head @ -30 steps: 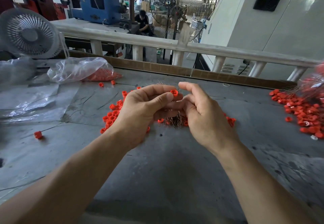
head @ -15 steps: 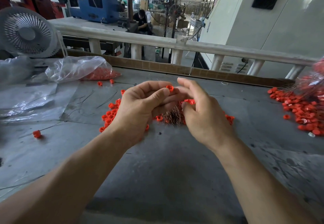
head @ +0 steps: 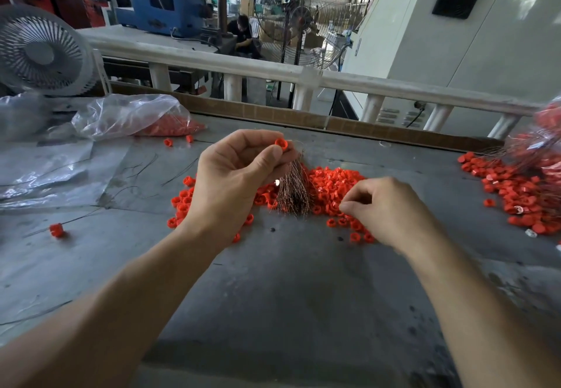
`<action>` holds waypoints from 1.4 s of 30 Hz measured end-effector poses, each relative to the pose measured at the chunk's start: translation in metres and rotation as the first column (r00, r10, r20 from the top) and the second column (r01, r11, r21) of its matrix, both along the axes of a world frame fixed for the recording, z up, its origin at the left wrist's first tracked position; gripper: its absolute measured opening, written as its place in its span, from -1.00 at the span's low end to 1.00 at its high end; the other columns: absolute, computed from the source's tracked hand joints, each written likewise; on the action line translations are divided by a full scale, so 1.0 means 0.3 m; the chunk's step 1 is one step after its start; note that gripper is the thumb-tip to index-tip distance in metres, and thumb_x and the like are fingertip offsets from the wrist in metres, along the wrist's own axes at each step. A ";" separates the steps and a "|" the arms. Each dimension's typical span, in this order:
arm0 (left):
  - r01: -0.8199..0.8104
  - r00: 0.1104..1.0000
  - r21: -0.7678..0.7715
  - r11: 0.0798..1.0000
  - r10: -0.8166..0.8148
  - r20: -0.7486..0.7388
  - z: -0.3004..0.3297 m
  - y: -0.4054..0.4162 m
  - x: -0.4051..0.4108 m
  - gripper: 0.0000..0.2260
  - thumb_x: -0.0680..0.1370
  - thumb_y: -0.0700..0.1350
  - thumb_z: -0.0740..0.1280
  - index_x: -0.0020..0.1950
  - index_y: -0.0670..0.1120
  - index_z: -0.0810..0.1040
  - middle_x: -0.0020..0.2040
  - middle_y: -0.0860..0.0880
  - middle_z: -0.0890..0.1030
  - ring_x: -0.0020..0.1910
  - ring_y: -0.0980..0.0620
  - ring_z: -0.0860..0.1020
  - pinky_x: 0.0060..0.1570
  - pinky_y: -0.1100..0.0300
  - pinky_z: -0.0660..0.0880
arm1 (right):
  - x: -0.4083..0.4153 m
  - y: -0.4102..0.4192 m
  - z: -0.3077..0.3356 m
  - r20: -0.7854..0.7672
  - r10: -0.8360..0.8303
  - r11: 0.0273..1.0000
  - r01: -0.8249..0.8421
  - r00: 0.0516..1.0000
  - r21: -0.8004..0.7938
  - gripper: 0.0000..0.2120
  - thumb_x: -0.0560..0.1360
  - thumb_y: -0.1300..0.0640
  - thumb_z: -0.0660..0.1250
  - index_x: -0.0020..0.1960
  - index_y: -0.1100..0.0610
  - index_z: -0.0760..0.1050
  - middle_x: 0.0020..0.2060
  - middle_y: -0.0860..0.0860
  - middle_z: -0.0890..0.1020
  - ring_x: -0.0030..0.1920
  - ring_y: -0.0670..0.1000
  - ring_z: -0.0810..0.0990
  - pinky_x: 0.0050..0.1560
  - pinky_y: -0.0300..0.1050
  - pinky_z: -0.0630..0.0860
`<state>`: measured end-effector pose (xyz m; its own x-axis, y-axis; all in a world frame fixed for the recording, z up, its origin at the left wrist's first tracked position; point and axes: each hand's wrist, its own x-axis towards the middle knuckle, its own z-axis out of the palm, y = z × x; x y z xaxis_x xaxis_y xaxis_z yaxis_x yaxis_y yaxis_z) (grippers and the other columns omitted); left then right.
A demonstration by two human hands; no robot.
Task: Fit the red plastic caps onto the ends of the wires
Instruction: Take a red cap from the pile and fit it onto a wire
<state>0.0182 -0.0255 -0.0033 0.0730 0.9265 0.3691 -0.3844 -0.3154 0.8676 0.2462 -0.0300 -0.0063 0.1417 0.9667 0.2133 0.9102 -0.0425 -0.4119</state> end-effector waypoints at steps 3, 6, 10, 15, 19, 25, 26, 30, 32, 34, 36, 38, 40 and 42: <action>-0.009 1.000 -0.012 1.000 0.009 -0.028 -0.003 0.002 0.004 -0.87 0.58 -0.31 0.35 0.12 -0.23 0.60 0.02 -0.19 0.73 0.09 -0.13 0.71 0.11 0.05 0.65 | -0.021 0.003 -0.025 0.025 -0.007 1.000 0.007 1.000 -0.004 -0.86 0.47 -0.08 0.51 -0.24 -0.12 0.62 -0.40 -0.18 0.64 -0.31 -0.14 0.62 -0.13 -0.08 0.55; -0.018 0.998 -0.028 0.999 0.016 -0.056 -0.010 0.000 0.012 -0.86 0.59 -0.31 0.35 0.13 -0.25 0.61 0.02 -0.20 0.73 0.08 -0.12 0.71 0.11 0.04 0.65 | -0.038 0.011 -0.035 0.028 -0.036 0.999 0.035 0.999 0.020 -0.86 0.48 -0.09 0.50 -0.21 -0.10 0.61 -0.37 -0.17 0.62 -0.25 -0.05 0.61 -0.10 -0.07 0.53; 0.010 0.998 -0.046 0.999 -0.013 -0.060 -0.020 0.001 0.014 -0.84 0.58 -0.31 0.35 0.15 -0.27 0.60 0.04 -0.22 0.72 0.09 -0.12 0.71 0.08 0.08 0.65 | -0.042 0.021 -0.050 0.040 -0.059 0.994 0.055 0.997 0.096 -0.87 0.49 -0.04 0.49 -0.17 -0.07 0.59 -0.31 -0.19 0.61 -0.18 -0.07 0.56 -0.18 -0.12 0.39; 0.035 0.997 -0.044 0.998 -0.038 -0.074 -0.028 0.003 0.016 -0.84 0.57 -0.29 0.36 0.14 -0.24 0.61 0.03 -0.20 0.72 0.09 -0.12 0.71 0.04 0.13 0.65 | -0.039 0.028 -0.067 0.069 -0.063 0.993 0.055 0.996 0.104 -0.90 0.52 -0.02 0.47 -0.14 -0.05 0.60 -0.18 -0.14 0.65 -0.06 -0.02 0.58 -0.15 -0.12 0.39; 0.043 0.996 -0.047 0.998 -0.047 -0.073 -0.031 0.006 0.015 -0.84 0.57 -0.30 0.37 0.14 -0.25 0.61 0.03 -0.20 0.72 0.08 -0.13 0.71 0.04 0.13 0.65 | -0.040 0.030 -0.071 0.087 -0.055 0.992 0.045 0.995 0.117 -0.88 0.53 0.00 0.44 -0.17 -0.06 0.58 -0.18 -0.15 0.62 -0.08 -0.03 0.55 -0.17 -0.12 0.39; 0.062 0.996 -0.055 0.997 -0.065 -0.061 -0.036 0.009 0.019 -0.86 0.58 -0.32 0.36 0.12 -0.26 0.61 0.02 -0.20 0.73 0.07 -0.13 0.71 0.02 0.15 0.65 | -0.028 0.024 -0.058 -0.164 0.024 0.981 0.008 0.986 0.193 -0.89 0.53 0.07 0.47 -0.17 -0.04 0.62 -0.26 -0.17 0.63 -0.17 -0.08 0.58 -0.19 -0.13 0.40; 0.068 0.996 -0.055 0.996 -0.071 -0.063 -0.038 0.010 0.020 -0.87 0.58 -0.32 0.36 0.12 -0.25 0.61 0.02 -0.21 0.73 0.07 -0.13 0.71 0.02 0.15 0.65 | -0.030 0.022 -0.055 -0.256 0.054 0.976 0.003 0.965 0.217 -0.90 0.52 0.08 0.48 -0.17 -0.03 0.63 -0.28 -0.15 0.65 -0.17 -0.08 0.61 -0.15 -0.12 0.46; 0.094 0.992 -0.053 0.994 -0.098 -0.079 -0.046 0.011 0.025 -0.87 0.56 -0.29 0.39 0.10 -0.23 0.62 0.02 -0.21 0.73 0.07 -0.14 0.71 0.01 0.16 0.64 | -0.062 -0.006 -0.027 -0.593 0.284 0.936 -0.083 0.754 0.343 -0.91 0.52 0.18 0.49 -0.13 0.02 0.66 -0.34 -0.06 0.68 -0.29 -0.11 0.63 -0.26 -0.18 0.53; 0.111 0.989 -0.048 0.993 -0.115 -0.090 -0.047 0.009 0.028 -0.84 0.52 -0.23 0.41 0.09 -0.21 0.63 0.01 -0.20 0.73 0.07 -0.14 0.71 0.01 0.16 0.65 | -0.075 -0.018 -0.018 -0.665 0.368 0.914 -0.121 0.650 0.388 -0.90 0.53 0.22 0.48 -0.11 0.04 0.66 -0.34 -0.03 0.68 -0.34 -0.13 0.61 -0.36 -0.26 0.51; 0.119 0.987 -0.043 0.992 -0.123 -0.101 -0.050 0.009 0.031 -0.79 0.49 -0.19 0.42 0.09 -0.20 0.64 0.00 -0.19 0.73 0.06 -0.13 0.72 0.01 0.16 0.65 | -0.082 -0.025 -0.017 -0.688 0.406 0.901 -0.139 0.602 0.410 -0.89 0.53 0.23 0.48 -0.11 0.03 0.67 -0.35 0.00 0.66 -0.38 -0.10 0.57 -0.42 -0.27 0.50; 0.121 0.987 -0.044 0.992 -0.125 -0.105 -0.051 0.011 0.033 -0.77 0.48 -0.18 0.42 0.11 -0.22 0.63 -0.01 -0.19 0.73 0.05 -0.12 0.72 0.00 0.16 0.65 | -0.088 -0.028 -0.018 -0.686 0.431 0.890 -0.150 0.587 0.431 -0.89 0.52 0.20 0.49 -0.11 0.00 0.67 -0.34 0.02 0.65 -0.40 -0.09 0.54 -0.42 -0.26 0.49; 0.119 0.986 -0.042 0.992 -0.123 -0.117 -0.052 0.011 0.036 -0.77 0.49 -0.19 0.42 0.12 -0.23 0.63 -0.02 -0.18 0.74 0.03 -0.11 0.72 0.00 0.16 0.65 | -0.095 -0.033 -0.017 -0.669 0.454 0.878 -0.165 0.588 0.450 -0.93 0.49 0.12 0.49 -0.10 -0.05 0.69 -0.27 0.06 0.69 -0.36 -0.09 0.56 -0.36 -0.24 0.53; 0.120 0.984 -0.040 0.992 -0.124 -0.130 -0.053 0.009 0.037 -0.82 0.51 -0.22 0.41 0.11 -0.21 0.63 -0.03 -0.17 0.74 0.03 -0.11 0.73 0.00 0.15 0.65 | -0.099 -0.038 -0.015 -0.652 0.465 0.871 -0.174 0.599 0.460 -0.92 0.47 0.06 0.47 -0.08 -0.11 0.70 -0.20 0.04 0.72 -0.30 -0.08 0.60 -0.30 -0.22 0.56; 0.121 0.981 -0.038 0.992 -0.125 -0.151 -0.054 0.007 0.038 -0.85 0.55 -0.27 0.40 0.11 -0.21 0.63 -0.03 -0.18 0.74 0.03 -0.12 0.72 0.00 0.15 0.65 | -0.104 -0.042 -0.013 -0.634 0.464 0.869 -0.176 0.619 0.463 -0.91 0.46 0.03 0.47 -0.07 -0.13 0.70 -0.17 -0.01 0.73 -0.26 -0.06 0.64 -0.26 -0.14 0.60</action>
<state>0.0297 -0.0234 -0.0195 0.2408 0.9168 0.3186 -0.2807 -0.2485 0.9271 0.2149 -0.0425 -0.0101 0.0806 0.8679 0.4902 0.2562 0.4572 -0.8517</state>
